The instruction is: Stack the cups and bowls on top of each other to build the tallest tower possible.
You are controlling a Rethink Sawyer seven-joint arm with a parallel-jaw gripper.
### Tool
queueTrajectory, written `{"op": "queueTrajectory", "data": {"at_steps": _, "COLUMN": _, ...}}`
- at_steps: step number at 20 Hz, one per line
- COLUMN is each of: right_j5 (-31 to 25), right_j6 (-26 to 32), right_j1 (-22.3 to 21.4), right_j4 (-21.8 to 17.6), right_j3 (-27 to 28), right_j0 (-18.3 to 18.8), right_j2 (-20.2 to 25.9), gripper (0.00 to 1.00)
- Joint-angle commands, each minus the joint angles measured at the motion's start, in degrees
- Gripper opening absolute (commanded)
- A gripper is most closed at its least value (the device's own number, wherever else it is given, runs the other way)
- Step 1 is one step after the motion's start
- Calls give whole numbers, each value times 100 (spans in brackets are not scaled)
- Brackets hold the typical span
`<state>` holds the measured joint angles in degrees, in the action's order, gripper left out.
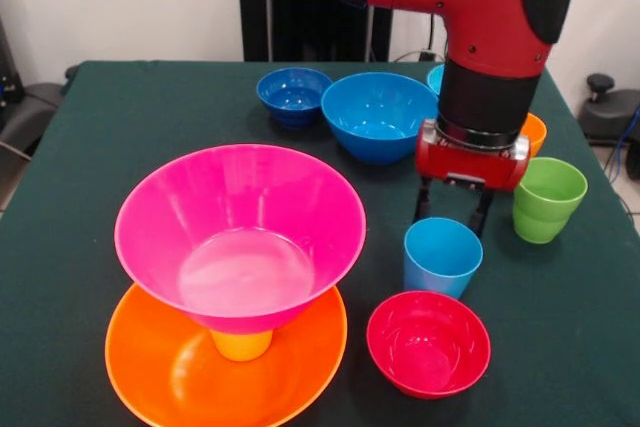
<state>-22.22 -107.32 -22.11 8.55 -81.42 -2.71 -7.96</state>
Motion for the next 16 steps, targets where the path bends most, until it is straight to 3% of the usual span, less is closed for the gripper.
{"op": "queueTrajectory", "data": {"at_steps": 1, "right_j5": -608, "right_j6": -445, "right_j1": -830, "right_j4": 178, "right_j3": -979, "right_j0": 261, "right_j2": 960, "gripper": 100}}
{"op": "queueTrajectory", "data": {"at_steps": 8, "right_j5": -1164, "right_j6": -118, "right_j1": -2025, "right_j4": 198, "right_j3": -1962, "right_j0": 580, "right_j2": 1230, "gripper": 100}}
{"op": "queueTrajectory", "data": {"at_steps": 12, "right_j5": -891, "right_j6": -254, "right_j1": -1755, "right_j4": 25, "right_j3": -1792, "right_j0": 578, "right_j2": 1198, "gripper": 100}}
{"op": "queueTrajectory", "data": {"at_steps": 16, "right_j5": -748, "right_j6": -431, "right_j1": -1052, "right_j4": -112, "right_j3": -1082, "right_j0": 451, "right_j2": 970, "gripper": 100}}
